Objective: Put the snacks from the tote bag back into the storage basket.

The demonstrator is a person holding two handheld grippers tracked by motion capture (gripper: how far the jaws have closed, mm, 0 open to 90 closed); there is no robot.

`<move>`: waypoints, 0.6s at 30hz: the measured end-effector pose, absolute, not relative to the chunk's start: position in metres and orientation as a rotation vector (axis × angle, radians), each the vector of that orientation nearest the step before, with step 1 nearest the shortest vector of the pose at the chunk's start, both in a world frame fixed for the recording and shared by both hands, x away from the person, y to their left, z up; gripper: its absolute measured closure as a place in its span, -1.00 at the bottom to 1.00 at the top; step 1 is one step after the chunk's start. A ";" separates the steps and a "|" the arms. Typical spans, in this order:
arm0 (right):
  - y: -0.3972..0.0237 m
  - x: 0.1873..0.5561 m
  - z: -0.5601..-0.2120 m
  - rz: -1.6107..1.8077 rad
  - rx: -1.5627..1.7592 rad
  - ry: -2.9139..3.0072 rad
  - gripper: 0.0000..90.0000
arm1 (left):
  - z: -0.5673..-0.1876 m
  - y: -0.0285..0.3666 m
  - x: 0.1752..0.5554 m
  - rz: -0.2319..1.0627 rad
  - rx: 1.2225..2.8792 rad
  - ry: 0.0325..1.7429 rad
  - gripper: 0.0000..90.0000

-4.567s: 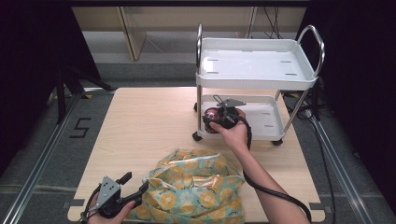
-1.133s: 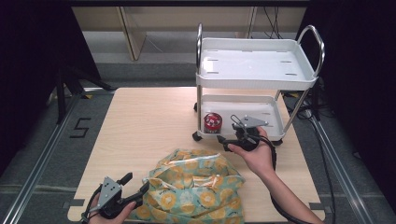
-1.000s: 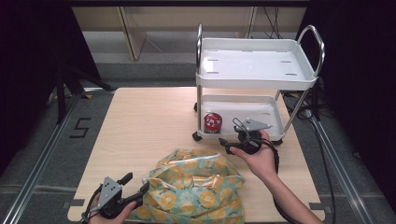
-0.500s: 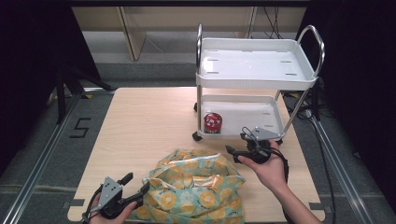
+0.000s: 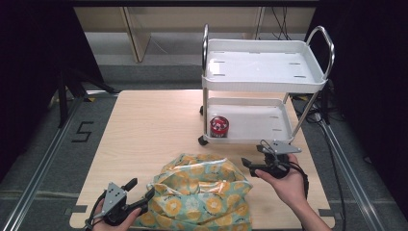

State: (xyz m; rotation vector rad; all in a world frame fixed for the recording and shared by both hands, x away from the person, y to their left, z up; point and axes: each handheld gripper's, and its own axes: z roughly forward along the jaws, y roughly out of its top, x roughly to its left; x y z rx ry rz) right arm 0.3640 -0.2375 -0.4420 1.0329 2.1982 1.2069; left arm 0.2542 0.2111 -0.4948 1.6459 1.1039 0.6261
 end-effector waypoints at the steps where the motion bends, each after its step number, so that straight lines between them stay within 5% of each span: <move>1: -0.238 0.360 -0.442 1.215 1.077 2.204 -0.44 | -0.495 0.211 0.254 0.626 1.646 1.104 -0.38; 18: -0.255 0.341 -0.456 1.211 1.131 2.204 -0.44 | -0.495 0.210 0.254 0.626 1.652 1.100 -0.38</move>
